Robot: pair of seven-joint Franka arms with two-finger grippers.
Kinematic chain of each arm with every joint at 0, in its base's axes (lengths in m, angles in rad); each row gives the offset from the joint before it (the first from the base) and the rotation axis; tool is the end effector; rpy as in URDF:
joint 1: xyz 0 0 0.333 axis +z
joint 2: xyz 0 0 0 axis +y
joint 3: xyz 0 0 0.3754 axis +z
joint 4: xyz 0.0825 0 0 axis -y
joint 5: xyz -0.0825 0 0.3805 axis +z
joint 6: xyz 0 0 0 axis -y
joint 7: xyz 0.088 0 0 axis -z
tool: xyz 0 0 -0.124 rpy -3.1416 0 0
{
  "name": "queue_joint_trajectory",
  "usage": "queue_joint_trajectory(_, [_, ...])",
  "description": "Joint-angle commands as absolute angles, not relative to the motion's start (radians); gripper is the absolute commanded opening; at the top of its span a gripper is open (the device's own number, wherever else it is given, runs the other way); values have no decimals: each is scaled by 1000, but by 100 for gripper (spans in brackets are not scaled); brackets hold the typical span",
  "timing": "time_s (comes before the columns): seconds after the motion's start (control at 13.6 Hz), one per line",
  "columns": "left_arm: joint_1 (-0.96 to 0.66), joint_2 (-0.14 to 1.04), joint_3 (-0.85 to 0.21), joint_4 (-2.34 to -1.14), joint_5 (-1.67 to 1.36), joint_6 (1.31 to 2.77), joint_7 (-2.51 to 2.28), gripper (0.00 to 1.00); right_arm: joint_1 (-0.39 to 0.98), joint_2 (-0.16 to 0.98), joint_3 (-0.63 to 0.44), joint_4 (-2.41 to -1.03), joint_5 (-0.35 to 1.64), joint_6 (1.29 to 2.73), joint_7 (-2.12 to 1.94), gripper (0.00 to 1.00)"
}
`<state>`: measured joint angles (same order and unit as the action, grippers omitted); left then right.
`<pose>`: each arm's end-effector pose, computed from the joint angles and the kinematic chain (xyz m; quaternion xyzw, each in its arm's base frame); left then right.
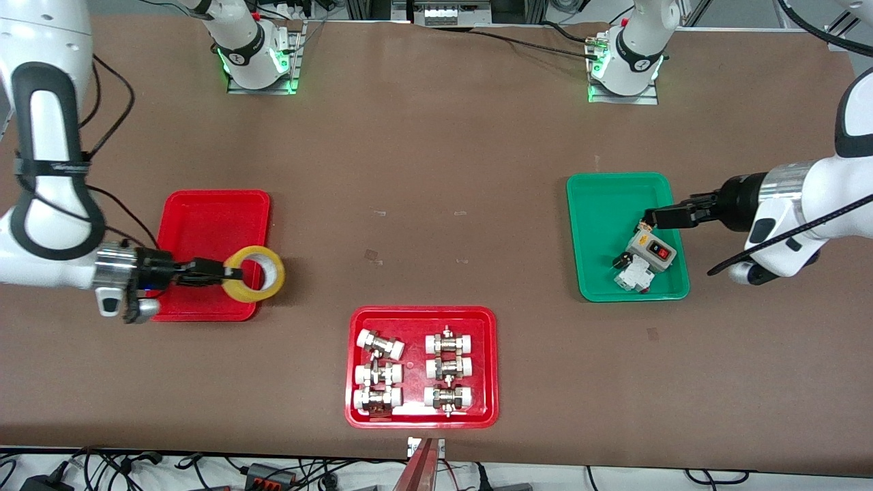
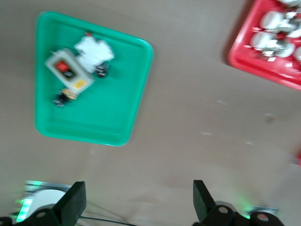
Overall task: Left arm passes tape to right arm into tray
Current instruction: 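Move the tape over the red tray while the left gripper withdraws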
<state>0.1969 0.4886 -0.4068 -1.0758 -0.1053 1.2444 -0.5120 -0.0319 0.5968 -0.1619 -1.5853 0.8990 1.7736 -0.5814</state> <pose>0.6613 -0.0782 0.5875 0.9687 0.1458 -0.1804 0.0887 0.6960 -0.0347 0.3265 -0.9172 -0.0105 0.0291 0.3971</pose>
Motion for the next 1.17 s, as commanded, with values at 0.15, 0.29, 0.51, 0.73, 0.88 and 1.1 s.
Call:
queue_joint_trajectory(0.15, [170,252,-346,-1358,95,1450,-313,100,-192,659,-146,-1588,890,1632,-623,22])
queue_joint_trajectory(0.29, [169,149,-289,-1486,92,1586,-260,100,-221,679,-147,-1589,887,1620,-672,22])
queue_joint_trajectory(0.51, [184,37,-279,-1613,84,1591,-25,100,-250,712,-146,-1586,859,1615,-686,22])
queue_joint_trajectory(0.73, [187,-15,-250,-1692,61,1591,-37,100,-264,719,-146,-1589,859,1612,-703,23])
queue_joint_trajectory(0.88, [186,-32,-175,-1716,-43,1591,-86,100,-273,726,-147,-1591,850,1609,-710,23])
queue_joint_trajectory(1.1, [181,-15,-228,-1694,9,1595,-101,100,-276,752,-146,-1605,848,1609,-732,24])
